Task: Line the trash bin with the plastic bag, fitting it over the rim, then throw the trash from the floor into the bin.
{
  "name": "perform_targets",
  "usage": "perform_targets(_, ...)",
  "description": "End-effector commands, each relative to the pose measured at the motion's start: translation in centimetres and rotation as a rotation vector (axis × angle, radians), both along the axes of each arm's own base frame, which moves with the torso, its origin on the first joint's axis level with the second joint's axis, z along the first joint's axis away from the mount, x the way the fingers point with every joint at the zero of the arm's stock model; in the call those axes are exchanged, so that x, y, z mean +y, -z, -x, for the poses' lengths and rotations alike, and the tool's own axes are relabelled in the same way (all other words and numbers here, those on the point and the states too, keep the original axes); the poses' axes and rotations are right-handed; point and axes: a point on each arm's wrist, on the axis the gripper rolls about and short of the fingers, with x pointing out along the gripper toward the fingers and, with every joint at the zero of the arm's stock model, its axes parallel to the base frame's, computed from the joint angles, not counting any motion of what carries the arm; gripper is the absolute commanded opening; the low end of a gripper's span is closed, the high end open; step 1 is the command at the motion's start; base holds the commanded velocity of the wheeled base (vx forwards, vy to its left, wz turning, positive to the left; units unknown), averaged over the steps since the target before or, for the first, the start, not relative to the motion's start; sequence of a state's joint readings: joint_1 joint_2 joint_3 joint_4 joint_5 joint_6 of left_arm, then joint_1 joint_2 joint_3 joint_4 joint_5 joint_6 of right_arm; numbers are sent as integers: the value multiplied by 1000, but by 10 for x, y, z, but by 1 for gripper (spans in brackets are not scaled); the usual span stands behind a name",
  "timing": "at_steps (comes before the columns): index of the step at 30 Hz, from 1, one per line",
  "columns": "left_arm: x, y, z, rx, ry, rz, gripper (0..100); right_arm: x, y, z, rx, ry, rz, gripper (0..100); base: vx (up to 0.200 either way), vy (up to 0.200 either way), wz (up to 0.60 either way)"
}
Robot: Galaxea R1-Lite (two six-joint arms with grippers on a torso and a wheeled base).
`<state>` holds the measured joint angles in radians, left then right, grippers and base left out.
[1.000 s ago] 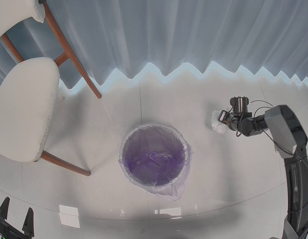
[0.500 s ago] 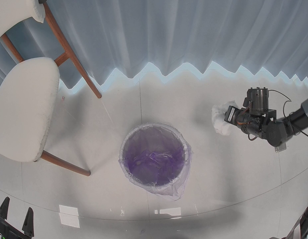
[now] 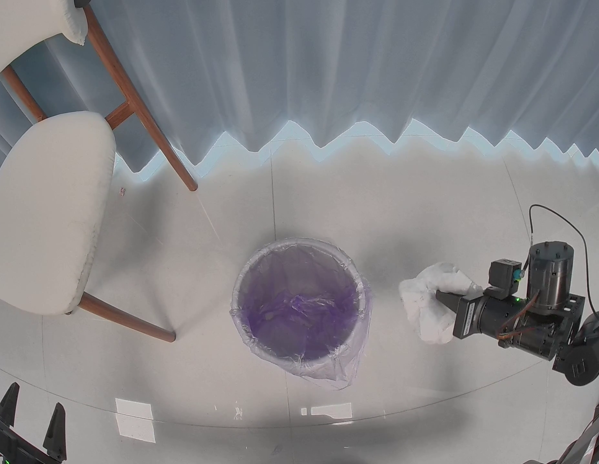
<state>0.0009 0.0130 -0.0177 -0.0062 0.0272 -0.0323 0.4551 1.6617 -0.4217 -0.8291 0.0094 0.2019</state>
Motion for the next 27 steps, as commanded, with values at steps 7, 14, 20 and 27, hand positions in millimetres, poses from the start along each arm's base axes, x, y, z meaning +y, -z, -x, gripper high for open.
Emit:
perform_targets(7, 0, 5, 0, 5, 0, 1, 100, 47, -12, -1, -118, -213, -27, 0, 0, 0, 0)
perform_targets(14, 0, 5, 0, 5, 0, 1, 100, 76, 7, -37, -114, -220, -28, 0, 0, 0, 0)
perform_targets(20, 0, 5, 0, 5, 0, 0, 100, 102, 32, -64, -90, -237, -12, 0, 0, 0, 0)
perform_targets(27, 0, 5, 0, 5, 0, 0, 100, 136, 68, -90, -67, -263, 1, 0, 0, 0, 0)
